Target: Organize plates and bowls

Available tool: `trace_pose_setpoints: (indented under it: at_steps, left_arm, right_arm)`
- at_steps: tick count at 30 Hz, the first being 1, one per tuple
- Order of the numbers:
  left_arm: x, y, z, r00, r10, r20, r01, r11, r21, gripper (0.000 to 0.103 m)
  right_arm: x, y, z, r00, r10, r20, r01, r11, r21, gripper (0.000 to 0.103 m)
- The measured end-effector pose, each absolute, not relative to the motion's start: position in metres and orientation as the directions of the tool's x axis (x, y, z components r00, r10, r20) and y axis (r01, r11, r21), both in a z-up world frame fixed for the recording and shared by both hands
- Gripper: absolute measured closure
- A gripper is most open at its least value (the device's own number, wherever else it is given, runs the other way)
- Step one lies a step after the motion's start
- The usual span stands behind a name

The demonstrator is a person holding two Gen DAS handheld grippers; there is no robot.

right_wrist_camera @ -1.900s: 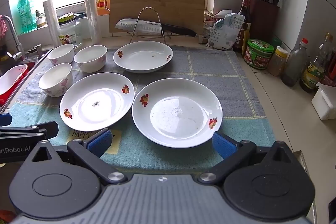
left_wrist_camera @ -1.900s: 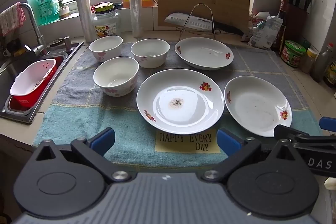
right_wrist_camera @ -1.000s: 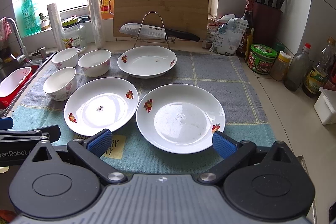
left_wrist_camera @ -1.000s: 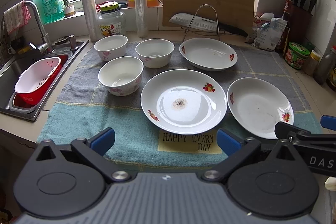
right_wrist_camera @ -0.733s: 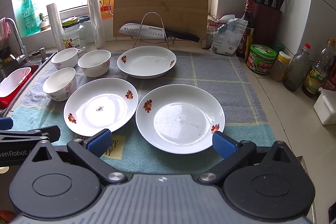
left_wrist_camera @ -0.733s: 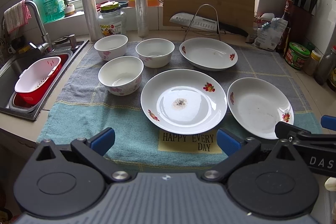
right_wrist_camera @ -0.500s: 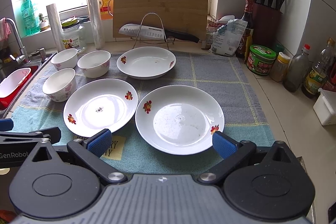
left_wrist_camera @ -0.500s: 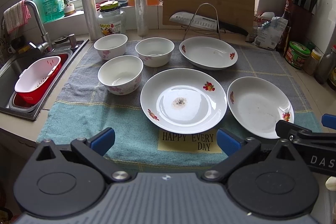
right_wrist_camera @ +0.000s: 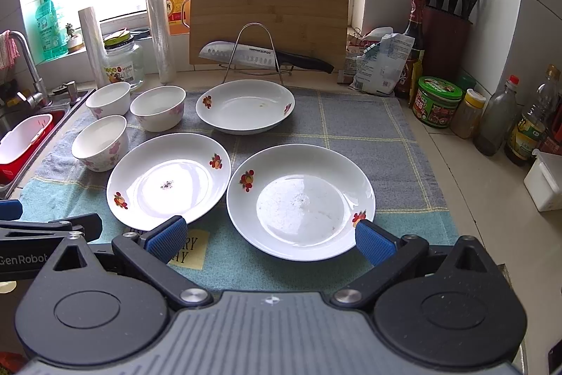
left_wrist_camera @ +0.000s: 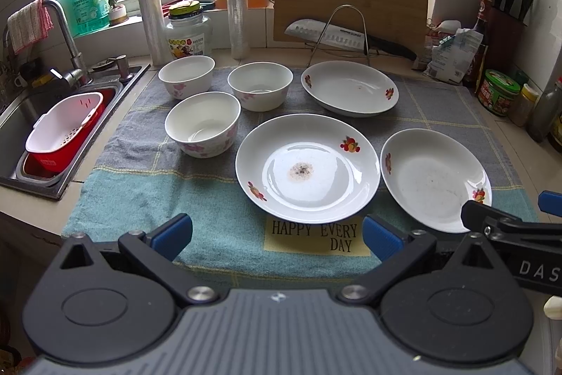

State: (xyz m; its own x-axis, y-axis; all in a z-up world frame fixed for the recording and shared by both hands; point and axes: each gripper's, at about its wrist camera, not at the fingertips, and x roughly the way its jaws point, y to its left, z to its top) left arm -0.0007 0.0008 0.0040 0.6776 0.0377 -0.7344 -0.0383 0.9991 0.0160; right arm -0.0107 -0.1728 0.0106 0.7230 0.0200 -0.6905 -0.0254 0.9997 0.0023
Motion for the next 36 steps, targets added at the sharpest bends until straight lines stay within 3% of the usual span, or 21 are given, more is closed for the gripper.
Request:
trace_pose_setpoints:
  at_steps: [36]
  left_arm:
    - [0.0073, 0.0031, 0.002, 0.674, 0.016, -0.738, -0.019, 1.0, 0.004, 0.001]
  right_arm:
    - [-0.0048, -0.1699, 0.0093, 0.726, 0.018, -0.687, -0.031, 0.999, -0.007, 0.0]
